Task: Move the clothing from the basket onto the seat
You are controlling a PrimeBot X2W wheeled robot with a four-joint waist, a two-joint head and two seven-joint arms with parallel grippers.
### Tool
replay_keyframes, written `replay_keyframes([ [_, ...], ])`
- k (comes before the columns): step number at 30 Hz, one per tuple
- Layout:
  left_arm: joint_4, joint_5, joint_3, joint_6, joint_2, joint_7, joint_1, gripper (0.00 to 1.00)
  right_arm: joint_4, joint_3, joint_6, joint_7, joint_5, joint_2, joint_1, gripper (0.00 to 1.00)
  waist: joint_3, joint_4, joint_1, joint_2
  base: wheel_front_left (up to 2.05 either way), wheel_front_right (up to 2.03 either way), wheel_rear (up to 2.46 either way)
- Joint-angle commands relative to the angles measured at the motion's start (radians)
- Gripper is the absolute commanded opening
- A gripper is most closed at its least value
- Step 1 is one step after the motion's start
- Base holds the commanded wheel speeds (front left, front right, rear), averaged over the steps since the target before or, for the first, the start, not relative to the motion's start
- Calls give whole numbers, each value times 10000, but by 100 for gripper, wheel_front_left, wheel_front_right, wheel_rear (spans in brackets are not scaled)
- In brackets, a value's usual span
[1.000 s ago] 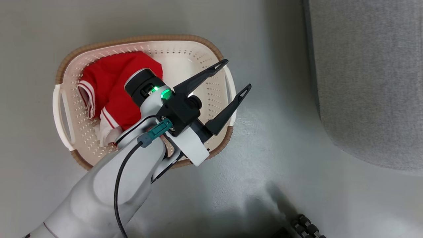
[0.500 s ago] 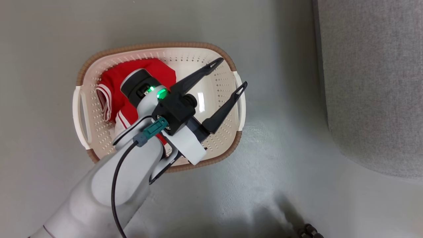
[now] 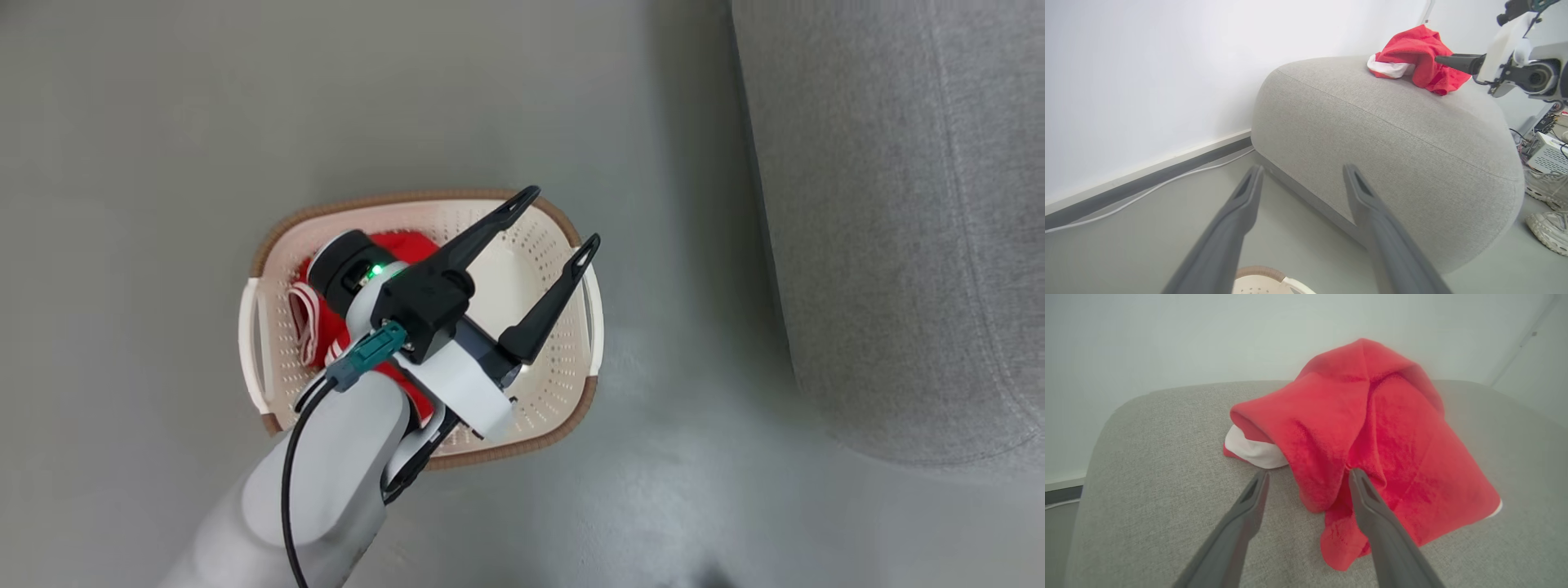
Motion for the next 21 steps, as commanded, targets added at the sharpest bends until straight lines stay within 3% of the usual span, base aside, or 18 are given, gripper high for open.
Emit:
replay_keyframes([
  [1,-181,-68,370,-71,44,-49,292,100,-415,254,27,-58,128,-287,551,100,-597,195,0,0,0,0,0],
  [13,51,22,2378,-71,-264,-49,2132,100,-2111,1892,27,-58,931,400,2296,100,-2574,940,0,0,0,0,0],
  [21,429,648,4436,-71,-540,-49,3405,100,-3351,2835,27,-58,1211,1080,3283,100,-3865,1706,0,0,0,0,0],
])
